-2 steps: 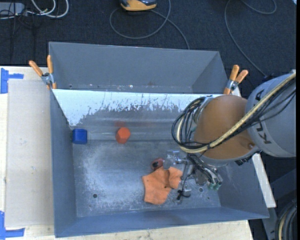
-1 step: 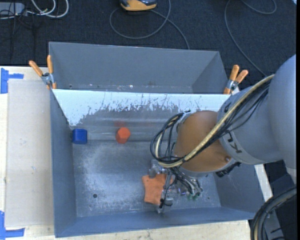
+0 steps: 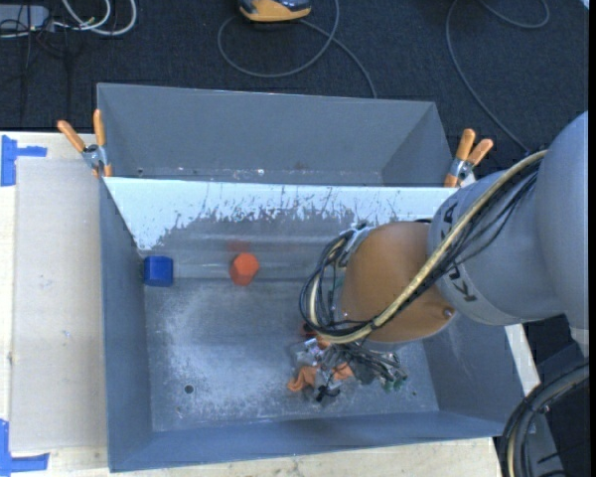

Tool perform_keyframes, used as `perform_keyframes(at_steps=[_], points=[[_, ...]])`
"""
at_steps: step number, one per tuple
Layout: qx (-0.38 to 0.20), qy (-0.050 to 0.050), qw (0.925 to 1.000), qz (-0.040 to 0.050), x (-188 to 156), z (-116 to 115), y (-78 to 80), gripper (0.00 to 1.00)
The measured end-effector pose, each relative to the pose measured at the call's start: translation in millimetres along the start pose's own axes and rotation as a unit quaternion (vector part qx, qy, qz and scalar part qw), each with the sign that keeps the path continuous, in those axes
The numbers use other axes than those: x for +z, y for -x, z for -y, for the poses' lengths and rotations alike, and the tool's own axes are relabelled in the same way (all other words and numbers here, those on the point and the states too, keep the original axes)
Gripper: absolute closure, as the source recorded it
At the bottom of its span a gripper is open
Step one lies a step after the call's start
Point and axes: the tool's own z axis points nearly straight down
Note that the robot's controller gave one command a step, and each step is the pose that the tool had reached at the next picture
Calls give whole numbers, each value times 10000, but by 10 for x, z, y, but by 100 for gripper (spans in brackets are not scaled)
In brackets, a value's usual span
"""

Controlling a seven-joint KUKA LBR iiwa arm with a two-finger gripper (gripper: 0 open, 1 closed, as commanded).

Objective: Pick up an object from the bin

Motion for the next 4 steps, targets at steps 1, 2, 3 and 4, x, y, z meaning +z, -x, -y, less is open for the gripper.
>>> perform_keyframes(at_steps=[1, 2, 3, 4], points=[[2, 1, 10000, -2, 2, 0, -1, 100], [-35, 13, 10000, -39, -483, -31, -22, 100], [-8, -6, 10000, 27, -497, 66, 109, 100], [53, 18, 10000, -54, -610, -5, 117, 100]])
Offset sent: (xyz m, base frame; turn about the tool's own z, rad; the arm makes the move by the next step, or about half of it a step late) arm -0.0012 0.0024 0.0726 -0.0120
